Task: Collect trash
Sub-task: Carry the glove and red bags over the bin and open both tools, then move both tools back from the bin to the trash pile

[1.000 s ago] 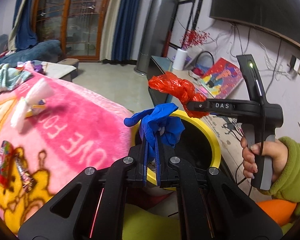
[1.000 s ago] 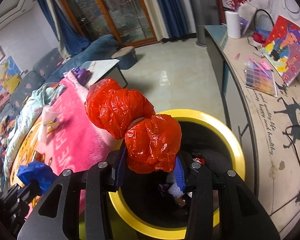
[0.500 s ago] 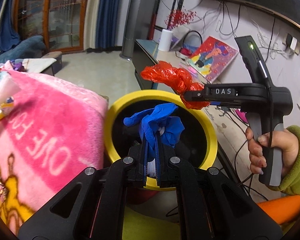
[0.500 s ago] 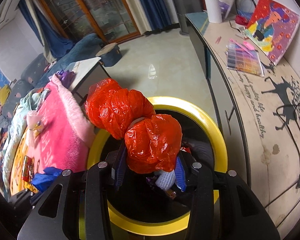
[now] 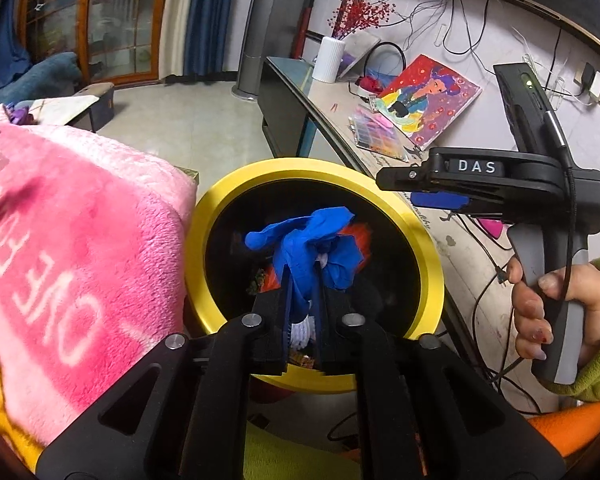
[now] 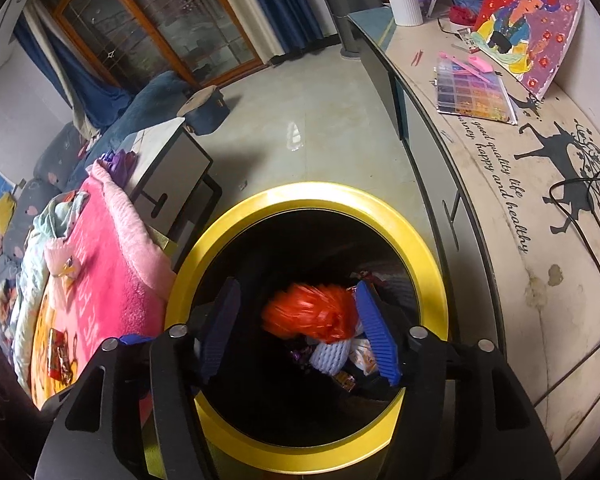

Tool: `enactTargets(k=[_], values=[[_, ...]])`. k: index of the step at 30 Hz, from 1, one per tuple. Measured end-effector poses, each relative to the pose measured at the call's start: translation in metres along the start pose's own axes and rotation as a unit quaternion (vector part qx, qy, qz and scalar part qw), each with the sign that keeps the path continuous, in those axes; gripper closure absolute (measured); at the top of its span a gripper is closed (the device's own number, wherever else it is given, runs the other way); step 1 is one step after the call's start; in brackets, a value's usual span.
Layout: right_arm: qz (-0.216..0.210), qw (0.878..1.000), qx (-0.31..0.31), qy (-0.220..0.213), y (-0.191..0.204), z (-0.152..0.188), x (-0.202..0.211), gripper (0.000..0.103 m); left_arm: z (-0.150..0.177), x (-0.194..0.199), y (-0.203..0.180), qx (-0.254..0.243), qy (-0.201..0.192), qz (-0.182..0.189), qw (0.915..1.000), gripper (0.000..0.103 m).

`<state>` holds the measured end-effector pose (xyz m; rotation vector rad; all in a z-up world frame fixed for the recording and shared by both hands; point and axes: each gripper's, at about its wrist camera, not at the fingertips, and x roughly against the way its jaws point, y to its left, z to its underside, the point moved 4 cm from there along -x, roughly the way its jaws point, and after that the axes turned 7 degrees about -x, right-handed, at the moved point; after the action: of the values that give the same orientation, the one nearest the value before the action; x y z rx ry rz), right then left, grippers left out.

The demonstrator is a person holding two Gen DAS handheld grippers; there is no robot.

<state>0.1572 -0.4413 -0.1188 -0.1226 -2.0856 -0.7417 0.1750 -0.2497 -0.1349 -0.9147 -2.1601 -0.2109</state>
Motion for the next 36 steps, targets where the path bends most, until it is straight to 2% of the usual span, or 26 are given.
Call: enactTargets(k=[1, 2, 3, 4, 5, 6, 7, 9, 16, 24, 28, 36], values=[[0.0, 1.0, -0.002, -0.001, 0.0, 0.0, 0.0, 0.04, 0.002, 0.002, 0.001, 0.003, -0.001, -0.001, 1.0, 0.072], [0.0, 1.0, -0.003, -0.002, 0.0, -0.001, 0.001, 0.04, 0.002, 0.003, 0.003, 0.009, -0.003, -0.002, 1.0, 0.053], [0.0, 1.0, -0.004, -0.004, 0.0, -0.001, 0.001, 0.039, 0.002, 0.005, 0.005, 0.015, -0.005, -0.003, 0.9999, 0.045], [0.0, 1.0, -0.005, -0.006, 0.0, -0.002, 0.002, 0.038, 0.003, 0.007, 0.008, 0.019, -0.007, -0.004, 0.9998, 0.043], [-0.001, 1.0, -0.005, -0.007, 0.0, -0.002, 0.002, 0.037, 0.003, 0.008, 0.01, 0.022, -0.008, -0.005, 0.9997, 0.032], [-0.001, 1.0, -0.004, -0.009, 0.001, -0.002, 0.003, 0.034, 0.003, 0.011, 0.013, 0.029, -0.011, -0.01, 0.9995, 0.015], [-0.001, 1.0, -0.004, -0.01, 0.002, -0.002, 0.004, 0.032, 0.003, 0.012, 0.015, 0.035, -0.012, -0.01, 0.9993, 0.012], [-0.004, 1.0, 0.0, -0.014, 0.004, -0.003, 0.005, 0.031, 0.003, 0.018, 0.019, 0.046, -0.019, -0.011, 0.9987, 0.011], [-0.021, 0.999, 0.034, -0.037, 0.025, -0.003, 0.018, 0.025, 0.002, 0.042, 0.027, 0.049, -0.043, -0.059, 0.9962, 0.011], [-0.054, 0.993, 0.087, -0.058, 0.06, 0.002, 0.034, 0.024, 0.0, 0.078, 0.046, 0.066, -0.083, -0.109, 0.9883, 0.011], [-0.078, 0.989, 0.113, -0.057, 0.083, 0.007, 0.04, 0.019, 0.004, 0.098, 0.056, 0.078, -0.101, -0.131, 0.9832, 0.011], [-0.115, 0.979, 0.164, -0.045, 0.128, 0.022, 0.043, 0.018, 0.014, 0.13, 0.079, 0.105, -0.122, -0.164, 0.9731, 0.011]])
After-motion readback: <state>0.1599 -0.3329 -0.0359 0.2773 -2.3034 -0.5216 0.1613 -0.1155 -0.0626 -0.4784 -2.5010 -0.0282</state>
